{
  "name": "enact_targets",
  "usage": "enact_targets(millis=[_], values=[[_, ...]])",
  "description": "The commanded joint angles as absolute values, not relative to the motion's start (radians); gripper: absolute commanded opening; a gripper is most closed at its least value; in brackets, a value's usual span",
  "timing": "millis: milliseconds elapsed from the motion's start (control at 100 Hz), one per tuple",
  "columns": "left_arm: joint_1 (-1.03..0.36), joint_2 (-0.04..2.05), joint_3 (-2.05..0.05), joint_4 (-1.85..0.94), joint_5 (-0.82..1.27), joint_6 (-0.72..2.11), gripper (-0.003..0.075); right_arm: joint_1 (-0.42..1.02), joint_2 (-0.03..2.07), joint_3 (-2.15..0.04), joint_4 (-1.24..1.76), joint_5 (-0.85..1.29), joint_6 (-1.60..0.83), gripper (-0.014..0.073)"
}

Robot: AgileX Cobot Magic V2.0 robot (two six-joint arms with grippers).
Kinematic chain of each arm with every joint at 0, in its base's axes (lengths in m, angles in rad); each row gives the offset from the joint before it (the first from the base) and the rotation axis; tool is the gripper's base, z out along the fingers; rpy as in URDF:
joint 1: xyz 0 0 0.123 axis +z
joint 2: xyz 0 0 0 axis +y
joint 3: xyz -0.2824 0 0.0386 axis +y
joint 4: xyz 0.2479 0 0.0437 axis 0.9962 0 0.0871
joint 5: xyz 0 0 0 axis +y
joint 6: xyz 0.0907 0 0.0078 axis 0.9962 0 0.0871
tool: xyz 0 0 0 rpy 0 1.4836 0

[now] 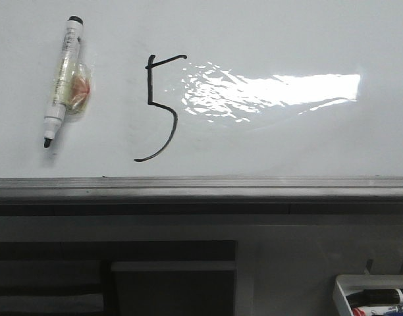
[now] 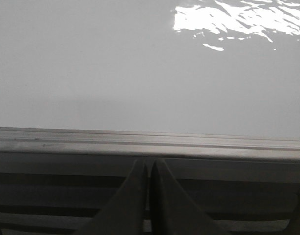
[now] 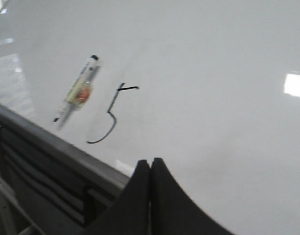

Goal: Write number 5 on whiteboard

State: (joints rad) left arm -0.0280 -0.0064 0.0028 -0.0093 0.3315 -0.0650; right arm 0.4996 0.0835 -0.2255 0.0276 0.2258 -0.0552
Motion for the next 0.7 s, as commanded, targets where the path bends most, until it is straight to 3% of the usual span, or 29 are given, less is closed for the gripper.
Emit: enact_targets(millis=[0, 400, 690], values=[[-0.025, -0.035, 0.022, -0.009, 0.266, -0.068, -0.002, 0.41, 0.092, -0.251, -0.043, 0.151, 0.044, -0.0061], [-0.025, -0.035, 0.022, -0.009, 0.266, -0.068, -0.002, -0.062, 0.092, -0.15, -0.074, 0.12, 0.034, -0.0061], [-0.025, -0.035, 0.022, -0.009, 0.266, -0.068, -0.002, -0.117, -0.032, 0.042, -0.09, 0.161, 0.02, -0.0061]])
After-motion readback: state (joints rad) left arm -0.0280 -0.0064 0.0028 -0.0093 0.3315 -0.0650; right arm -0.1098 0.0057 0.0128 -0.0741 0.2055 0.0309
